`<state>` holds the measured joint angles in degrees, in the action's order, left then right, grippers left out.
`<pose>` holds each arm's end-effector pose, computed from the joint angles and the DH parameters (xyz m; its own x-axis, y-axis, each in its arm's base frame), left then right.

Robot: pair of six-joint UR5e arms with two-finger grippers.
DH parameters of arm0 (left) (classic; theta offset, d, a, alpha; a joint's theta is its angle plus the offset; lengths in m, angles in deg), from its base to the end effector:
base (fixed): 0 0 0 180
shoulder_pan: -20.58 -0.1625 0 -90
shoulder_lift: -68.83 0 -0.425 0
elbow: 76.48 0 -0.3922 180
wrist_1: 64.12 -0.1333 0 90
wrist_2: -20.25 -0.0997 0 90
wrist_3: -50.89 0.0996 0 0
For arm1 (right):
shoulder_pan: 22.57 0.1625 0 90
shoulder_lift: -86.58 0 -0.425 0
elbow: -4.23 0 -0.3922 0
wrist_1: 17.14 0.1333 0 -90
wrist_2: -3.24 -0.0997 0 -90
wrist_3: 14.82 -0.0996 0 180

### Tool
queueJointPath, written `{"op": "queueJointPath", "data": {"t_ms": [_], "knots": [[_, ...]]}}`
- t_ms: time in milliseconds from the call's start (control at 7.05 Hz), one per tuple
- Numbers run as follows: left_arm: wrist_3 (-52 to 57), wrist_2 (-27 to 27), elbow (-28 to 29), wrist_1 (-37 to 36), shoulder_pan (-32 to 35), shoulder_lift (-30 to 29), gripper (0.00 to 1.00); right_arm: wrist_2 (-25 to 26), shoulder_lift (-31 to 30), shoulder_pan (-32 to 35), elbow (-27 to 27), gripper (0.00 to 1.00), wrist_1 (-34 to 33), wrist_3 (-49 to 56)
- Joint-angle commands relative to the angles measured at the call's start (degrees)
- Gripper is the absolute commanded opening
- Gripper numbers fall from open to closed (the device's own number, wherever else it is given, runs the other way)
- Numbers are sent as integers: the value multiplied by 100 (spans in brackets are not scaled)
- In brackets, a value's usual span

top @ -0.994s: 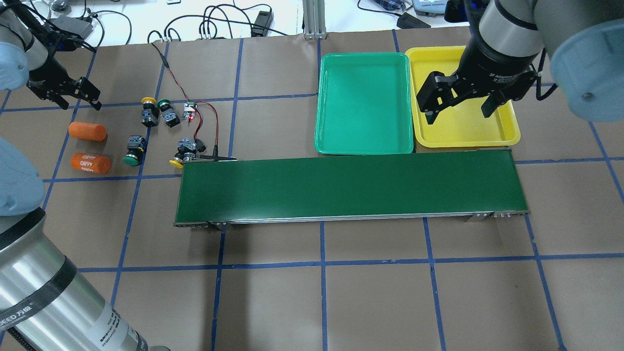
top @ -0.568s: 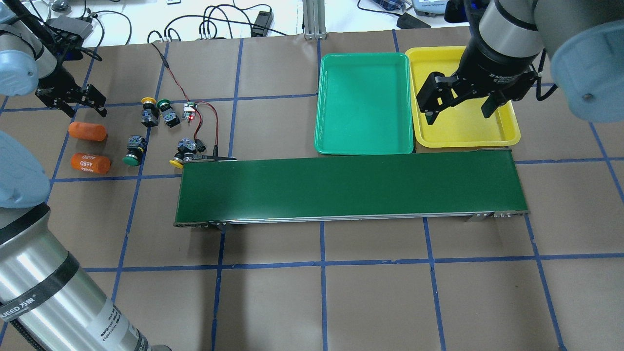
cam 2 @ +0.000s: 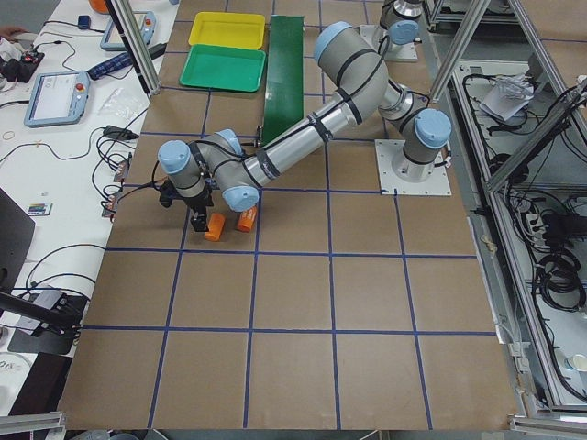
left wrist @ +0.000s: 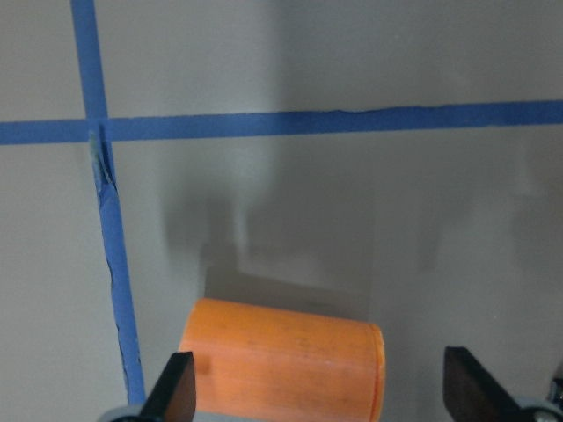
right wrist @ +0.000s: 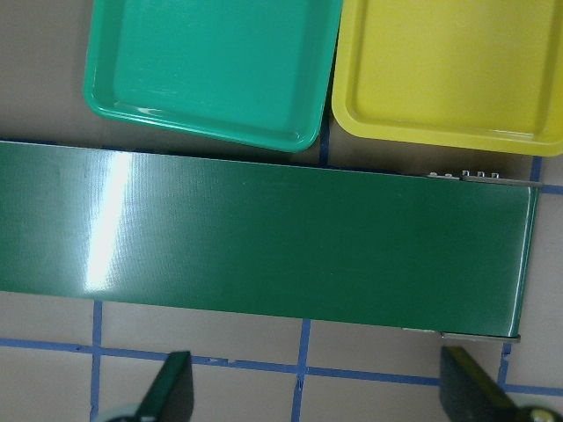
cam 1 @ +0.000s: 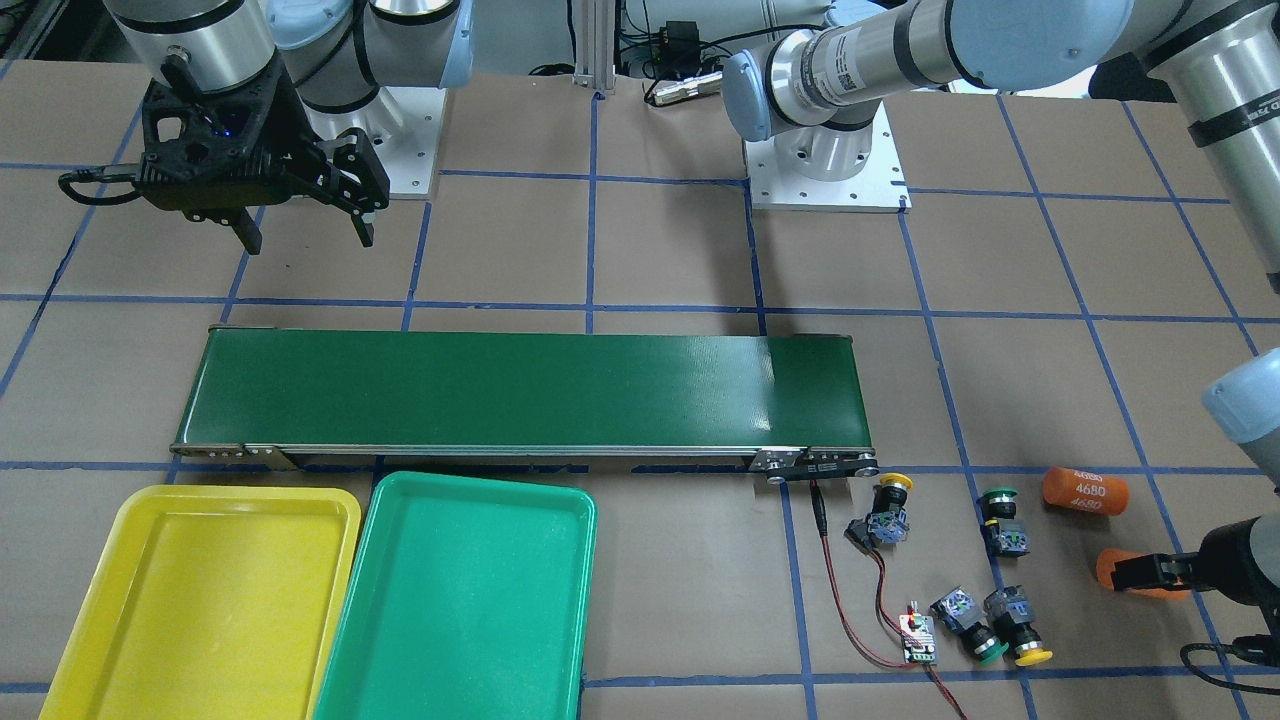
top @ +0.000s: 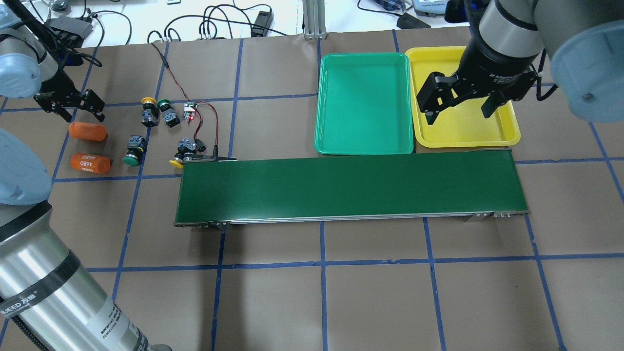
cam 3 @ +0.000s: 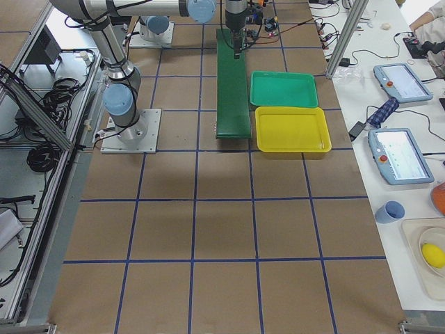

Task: Sort buttons by color to trays
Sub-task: 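Lower the left gripper onto the plain orange cylinder and grasp it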

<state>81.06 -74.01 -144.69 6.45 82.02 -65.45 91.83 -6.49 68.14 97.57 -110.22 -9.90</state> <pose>0.2496 -0.7219 0.2122 -0.9988 0.0316 -0.0373 0.0284 0.9961 0.0834 0.1416 -0.4722 0.4905 -0.9949 -0.0992 -0.0203 -0.0981 0.9939 -0.0510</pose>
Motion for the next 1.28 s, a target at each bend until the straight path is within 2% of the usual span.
{"op": "queueJointPath", "data": {"t_ms": [0, 284, 1135], "knots": [[260, -13, 18, 1, -1, -45, 100, 0, -9, 16, 0, 100, 0, 0], [569, -240, 44, -8, -1, -89, 100, 0, 0, 16, 0, 100, 0, 0], [578, -250, 141, 71, -9, -247, 100, -9, -9, 16, 0, 100, 0, 0]]}}
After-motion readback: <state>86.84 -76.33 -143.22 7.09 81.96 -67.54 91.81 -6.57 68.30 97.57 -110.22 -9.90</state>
